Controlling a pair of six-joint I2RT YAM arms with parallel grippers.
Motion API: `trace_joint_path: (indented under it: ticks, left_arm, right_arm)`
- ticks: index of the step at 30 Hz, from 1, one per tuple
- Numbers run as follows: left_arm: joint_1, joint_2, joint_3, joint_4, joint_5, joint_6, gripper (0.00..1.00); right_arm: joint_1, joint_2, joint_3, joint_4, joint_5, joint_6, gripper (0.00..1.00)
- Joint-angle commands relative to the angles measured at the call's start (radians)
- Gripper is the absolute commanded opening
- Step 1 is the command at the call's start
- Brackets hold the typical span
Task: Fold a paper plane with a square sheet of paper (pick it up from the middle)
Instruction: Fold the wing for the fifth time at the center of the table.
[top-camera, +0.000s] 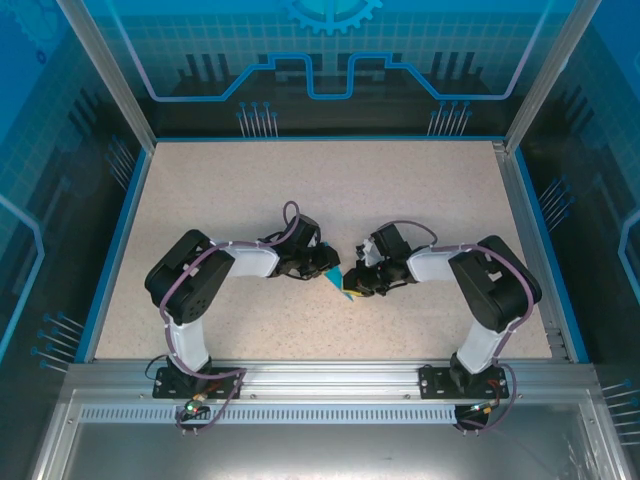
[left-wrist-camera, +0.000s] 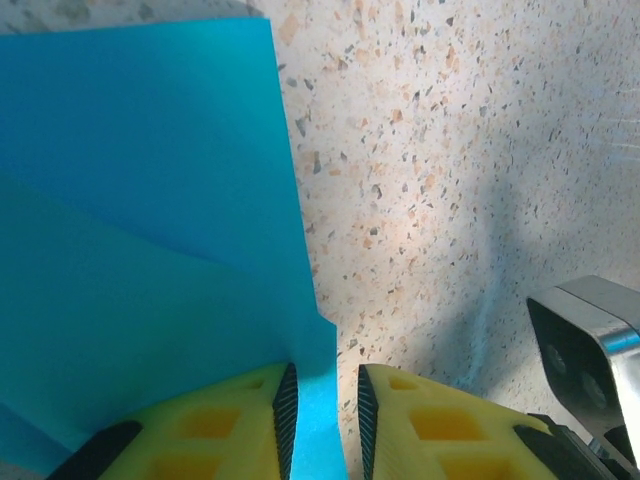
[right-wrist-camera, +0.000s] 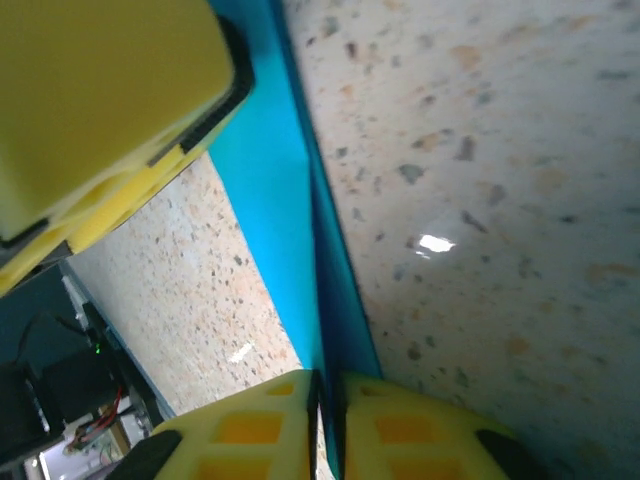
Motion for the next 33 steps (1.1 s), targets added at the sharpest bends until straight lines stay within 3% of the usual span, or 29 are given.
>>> trace_joint_path:
  ticks: [1,6,13,27,33]
  left_arm:
    - [0.001,0.048,-0.007,-0.122,-0.037,0.040,0.27]
    - [0.002,0.055,0.000,-0.123,-0.033,0.040,0.26]
    - [0.001,0.056,0.003,-0.127,-0.027,0.038,0.26]
    - [0.001,0.055,0.007,-0.138,-0.025,0.043,0.26]
    - [0.001,0.058,0.007,-0.147,-0.025,0.043,0.26]
  right_arm:
    - [-0.018,-0.051,-0.013,-0.129,0.040,-0.058,0.21]
    - [-0.017,-0.075,-0.002,-0.187,0.059,-0.119,0.30]
    - [-0.005,-0.056,0.025,-0.216,0.080,-0.149,0.34]
    - [0.051,-0.024,0.051,-0.337,0.264,-0.137,0.26]
    - [0.025,-0.149,0.057,-0.343,0.279,-0.154,0.22]
